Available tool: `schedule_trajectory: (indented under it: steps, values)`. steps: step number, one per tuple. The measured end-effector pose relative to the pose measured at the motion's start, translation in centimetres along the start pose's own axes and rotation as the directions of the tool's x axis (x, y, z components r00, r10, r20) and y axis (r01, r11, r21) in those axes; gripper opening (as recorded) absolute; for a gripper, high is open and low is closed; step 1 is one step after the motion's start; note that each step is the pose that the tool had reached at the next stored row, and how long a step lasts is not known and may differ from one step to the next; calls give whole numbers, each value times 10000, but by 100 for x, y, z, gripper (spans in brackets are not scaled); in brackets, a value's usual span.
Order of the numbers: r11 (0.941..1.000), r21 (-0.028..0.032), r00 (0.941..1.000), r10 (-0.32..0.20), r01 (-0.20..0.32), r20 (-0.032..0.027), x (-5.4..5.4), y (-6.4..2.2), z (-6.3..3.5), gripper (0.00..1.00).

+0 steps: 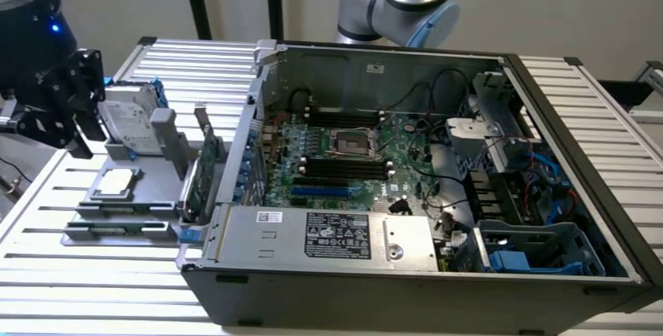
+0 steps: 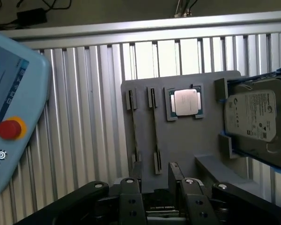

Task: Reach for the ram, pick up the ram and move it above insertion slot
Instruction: 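Pick up the ram and move it above insertion slot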

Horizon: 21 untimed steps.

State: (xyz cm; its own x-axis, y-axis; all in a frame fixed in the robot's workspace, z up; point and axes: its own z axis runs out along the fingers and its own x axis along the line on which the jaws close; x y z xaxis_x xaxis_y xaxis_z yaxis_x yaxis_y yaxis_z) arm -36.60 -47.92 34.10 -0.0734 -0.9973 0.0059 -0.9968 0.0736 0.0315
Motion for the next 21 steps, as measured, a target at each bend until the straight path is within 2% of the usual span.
schedule_trajectory:
  steps: [21]
  values:
    - [9984,2,9984,-563,563,-13,153,-16,382,36]
